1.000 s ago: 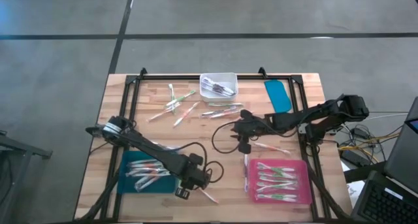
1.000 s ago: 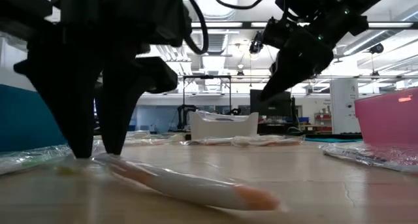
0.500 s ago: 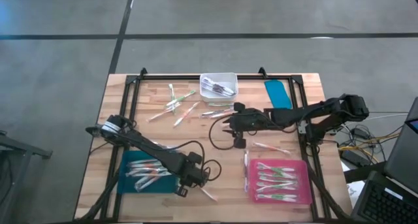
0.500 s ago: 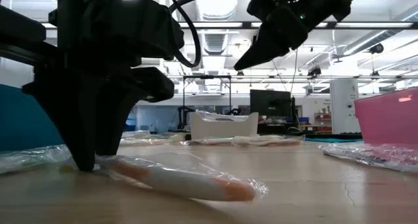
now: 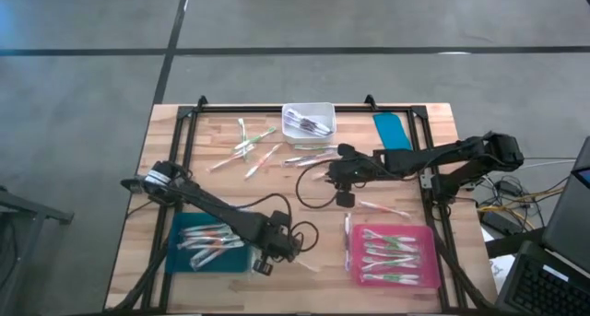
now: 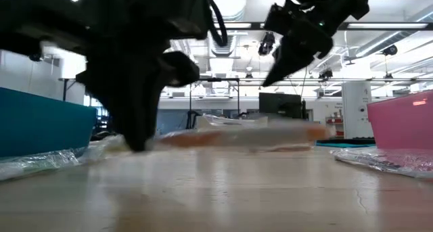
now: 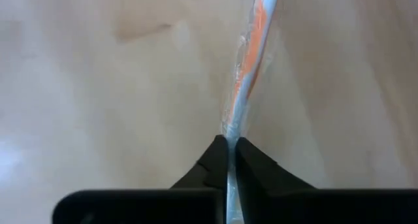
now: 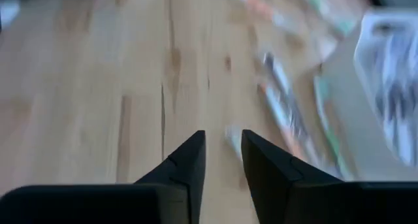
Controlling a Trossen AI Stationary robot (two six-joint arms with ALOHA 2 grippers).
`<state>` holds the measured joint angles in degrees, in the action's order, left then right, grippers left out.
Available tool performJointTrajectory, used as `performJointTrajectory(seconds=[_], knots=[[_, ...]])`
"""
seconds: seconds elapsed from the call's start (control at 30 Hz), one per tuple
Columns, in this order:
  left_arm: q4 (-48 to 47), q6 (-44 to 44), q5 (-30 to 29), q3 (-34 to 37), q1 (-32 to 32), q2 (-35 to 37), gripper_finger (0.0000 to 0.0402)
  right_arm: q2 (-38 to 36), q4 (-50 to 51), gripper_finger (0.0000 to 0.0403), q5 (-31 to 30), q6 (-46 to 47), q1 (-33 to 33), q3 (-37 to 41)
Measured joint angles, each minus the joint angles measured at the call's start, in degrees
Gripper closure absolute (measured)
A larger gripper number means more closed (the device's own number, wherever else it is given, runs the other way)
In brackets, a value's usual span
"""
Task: Pick & Place Toothbrushes
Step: Put the orange toothbrush into the blue bin
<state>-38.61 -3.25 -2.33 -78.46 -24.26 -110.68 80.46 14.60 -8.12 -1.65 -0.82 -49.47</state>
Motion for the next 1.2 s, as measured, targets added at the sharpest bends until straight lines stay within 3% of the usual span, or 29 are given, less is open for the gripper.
performJointTrajectory(seconds=[0.17,0.4,0.53,0.73,0.9,1.2], knots=[[-0.32,-0.11,-4.02,0.15,1.54,3.91,0.0392,-2.06,7.17,0.0335,0.01,3.47,0.0,0.57],[7.61,0.09,-13.24,5.38,3.58,12.89,0.0392,-5.72,2.8,0.0361,0.05,1.46,0.02,4.14],[20.35,0.21,-15.66,13.73,4.77,20.24,0.0392,-7.99,-0.96,0.0369,0.07,-0.26,0.07,6.28],[51.51,0.26,-17.12,28.84,7.12,30.03,0.0388,-9.33,-15.29,0.0363,1.28,-1.99,0.07,9.04],[70.96,1.75,-17.25,37.23,9.21,32.69,0.039,-8.06,-30.45,0.0349,7.92,-3.84,0.07,11.32],[76.46,2.12,-16.88,39.92,11.52,32.11,0.0388,-7.76,-43.32,0.0304,16.96,-2.01,0.09,11.87]])
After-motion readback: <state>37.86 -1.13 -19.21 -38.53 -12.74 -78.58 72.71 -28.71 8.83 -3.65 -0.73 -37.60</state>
